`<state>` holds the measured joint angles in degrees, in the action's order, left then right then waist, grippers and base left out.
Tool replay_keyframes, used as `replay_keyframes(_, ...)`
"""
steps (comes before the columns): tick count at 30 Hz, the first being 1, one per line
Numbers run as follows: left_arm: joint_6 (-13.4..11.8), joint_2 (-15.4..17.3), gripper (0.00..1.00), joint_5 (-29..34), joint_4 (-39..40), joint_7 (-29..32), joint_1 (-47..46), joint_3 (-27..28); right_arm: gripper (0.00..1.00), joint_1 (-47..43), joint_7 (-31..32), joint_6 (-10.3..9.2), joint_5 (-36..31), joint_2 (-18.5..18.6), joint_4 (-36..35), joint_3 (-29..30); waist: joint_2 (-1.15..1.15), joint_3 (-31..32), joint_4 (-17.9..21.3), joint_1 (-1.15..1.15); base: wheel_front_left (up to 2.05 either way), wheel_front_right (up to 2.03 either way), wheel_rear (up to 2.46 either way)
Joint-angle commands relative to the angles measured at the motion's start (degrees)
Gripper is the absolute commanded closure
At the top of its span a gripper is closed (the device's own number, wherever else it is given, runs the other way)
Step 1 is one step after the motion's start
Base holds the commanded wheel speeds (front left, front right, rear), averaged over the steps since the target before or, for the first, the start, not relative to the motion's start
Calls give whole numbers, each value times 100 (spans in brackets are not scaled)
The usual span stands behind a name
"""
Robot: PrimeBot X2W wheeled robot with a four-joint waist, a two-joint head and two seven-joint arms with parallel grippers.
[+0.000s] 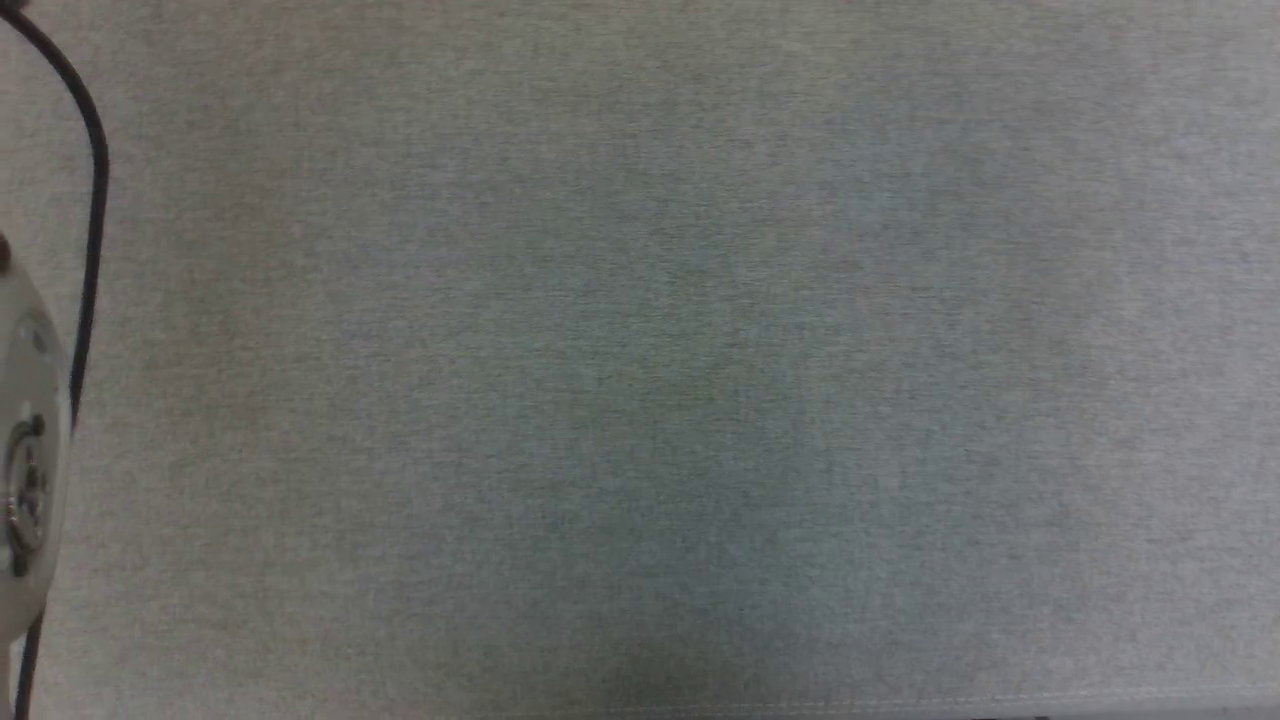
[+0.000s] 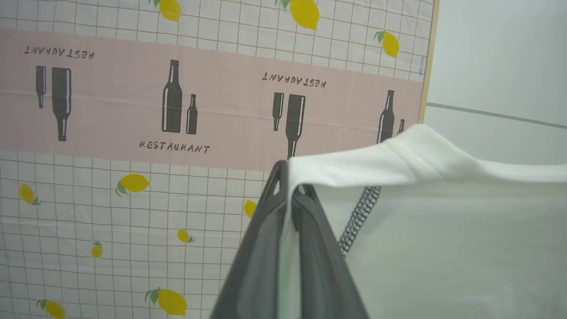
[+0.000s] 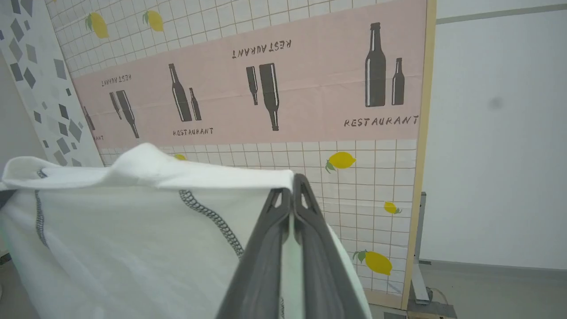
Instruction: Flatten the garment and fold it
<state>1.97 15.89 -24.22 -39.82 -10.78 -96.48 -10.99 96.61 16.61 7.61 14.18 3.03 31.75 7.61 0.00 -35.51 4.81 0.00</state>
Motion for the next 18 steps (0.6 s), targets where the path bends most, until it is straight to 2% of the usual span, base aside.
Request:
replay_keyframes(1,44,26,100,-99,-67,-92,170,71,100,-261,-52,-12,173,118,-20,-62,0,4,-88,0,0,0,0)
replay_keyframes(2,80,17,100,-120,-122,-124,300,60,100,-431,-78,-12,283,186,-60,-135,0,47,-122,0,0,0,0)
replay_keyframes(3,186,-66,100,-253,-188,-217,709,74,100,-1007,-169,-12,586,381,-209,-367,0,235,-209,0,0,0,0)
replay_keyframes(9,361,-154,100,-451,-184,-324,1936,11,100,-2695,-238,-12,1331,677,-690,-806,0,885,-331,0,0,0,0)
replay_keyframes(10,415,-175,100,-495,-50,-349,2801,-96,100,-3701,-282,-12,1665,804,-982,-976,0,1272,-392,0,0,0,0)
replay_keyframes(14,432,-285,100,-677,257,-373,4073,-112,100,-5036,-254,-12,2019,874,-1384,-1138,0,1751,-482,0,0,0,0)
replay_keyframes(18,444,-350,100,-683,610,-271,5358,-388,100,-6249,-186,-12,2128,981,-1739,-1191,0,2148,-583,0,0,0,0)
